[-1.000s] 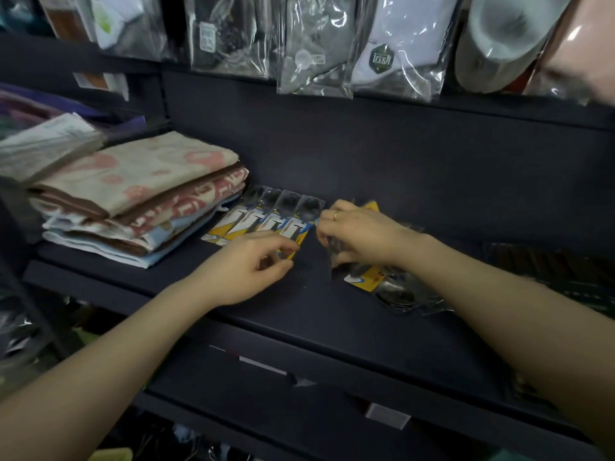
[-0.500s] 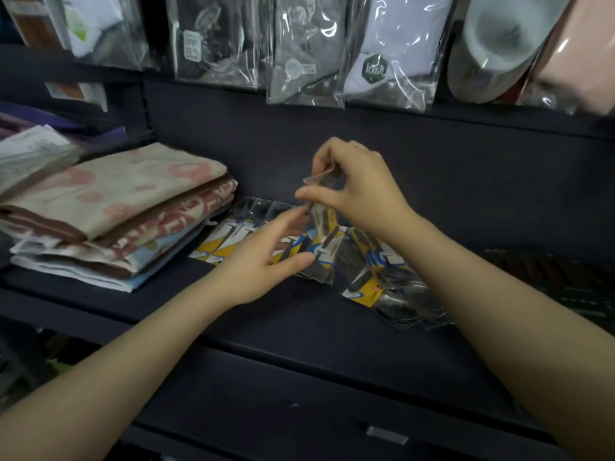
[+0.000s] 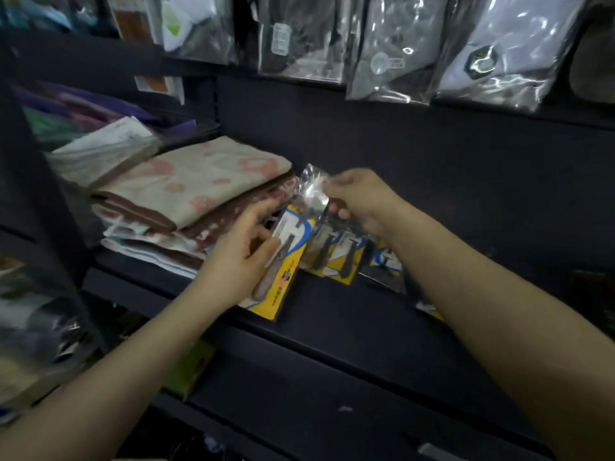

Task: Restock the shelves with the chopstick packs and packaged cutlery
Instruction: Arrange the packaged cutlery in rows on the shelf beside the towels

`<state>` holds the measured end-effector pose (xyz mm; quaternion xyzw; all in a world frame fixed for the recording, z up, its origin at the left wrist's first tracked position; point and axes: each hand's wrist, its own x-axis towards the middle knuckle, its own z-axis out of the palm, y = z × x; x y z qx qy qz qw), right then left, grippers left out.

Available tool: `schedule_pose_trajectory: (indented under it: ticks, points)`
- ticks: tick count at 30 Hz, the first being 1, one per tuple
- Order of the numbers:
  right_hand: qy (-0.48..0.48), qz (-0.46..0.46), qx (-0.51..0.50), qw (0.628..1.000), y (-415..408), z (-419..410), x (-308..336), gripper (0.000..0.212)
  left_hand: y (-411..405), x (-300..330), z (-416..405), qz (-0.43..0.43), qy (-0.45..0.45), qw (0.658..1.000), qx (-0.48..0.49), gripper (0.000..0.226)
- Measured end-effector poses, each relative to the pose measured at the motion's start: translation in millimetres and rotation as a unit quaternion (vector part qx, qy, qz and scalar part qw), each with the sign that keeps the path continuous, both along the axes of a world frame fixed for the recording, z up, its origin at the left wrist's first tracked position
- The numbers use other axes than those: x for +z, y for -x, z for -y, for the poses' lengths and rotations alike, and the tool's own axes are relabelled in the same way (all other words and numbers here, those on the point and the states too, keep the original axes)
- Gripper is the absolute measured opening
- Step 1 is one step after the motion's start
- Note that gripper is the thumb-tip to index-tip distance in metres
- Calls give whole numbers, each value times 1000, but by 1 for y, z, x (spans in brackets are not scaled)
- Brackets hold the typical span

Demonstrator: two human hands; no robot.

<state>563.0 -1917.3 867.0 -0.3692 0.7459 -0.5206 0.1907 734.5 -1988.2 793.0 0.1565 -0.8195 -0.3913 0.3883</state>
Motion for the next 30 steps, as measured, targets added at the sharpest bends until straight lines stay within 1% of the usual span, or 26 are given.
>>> schedule_pose_trajectory:
  ticks: [1,2,4,6,8,10,11,13,14,15,17,18,19,21,23,26,28,29,30]
  points:
    - [-33,25,2,999,0,7,-11,27,-7,-3,6,43,48,998,22,35]
    - [-61,27,-1,998,2,15,-20,29,-14,-6,11,84,103,991,33,29]
    - [-103,-5,-14,995,1,29,-34,33,-24,-12,17,144,199,969,28,32]
    - [-109,11,-45,993,2,40,-43,32,-31,-18,21,186,245,951,-2,39]
    - [-120,19,-46,992,3,47,-52,31,-34,-23,21,200,272,941,-19,42]
    - [-141,-11,-40,989,5,52,-60,31,-36,-26,19,205,287,935,-24,45]
    - [-146,-21,-43,988,4,53,-61,30,-37,-26,17,215,289,932,-31,51]
    - [-156,-50,-51,985,4,53,-60,20,-38,-26,14,247,287,924,-52,66]
    - [-156,-60,-51,985,5,54,-60,14,-38,-25,14,264,290,918,-58,70]
    - [-149,-59,-52,986,5,53,-60,15,-37,-25,14,275,296,913,-60,74]
    - [-122,-18,-34,992,3,48,-58,24,-34,-25,17,297,300,905,-59,84]
    - [-114,-21,-15,993,2,43,-55,29,-32,-26,18,309,297,902,-60,90]
    - [-119,-56,3,991,2,38,-51,35,-30,-27,20,319,291,900,-63,94]
    - [-146,-177,28,973,6,25,-39,43,-28,-28,20,330,279,900,-63,94]
    - [-166,-266,56,948,8,7,-25,41,-27,-27,20,332,284,898,-55,93]
    - [-211,-293,130,923,9,-26,-10,36,-25,-25,20,343,311,886,-29,97]
    - [-250,-318,153,902,10,-47,-6,36,-24,-22,20,349,315,882,-19,100]
    - [-271,-331,161,889,11,-56,-4,40,-24,-21,21,349,314,883,-17,100]
    - [-298,-336,171,877,12,-66,-3,49,-23,-20,21,348,313,883,-20,97]
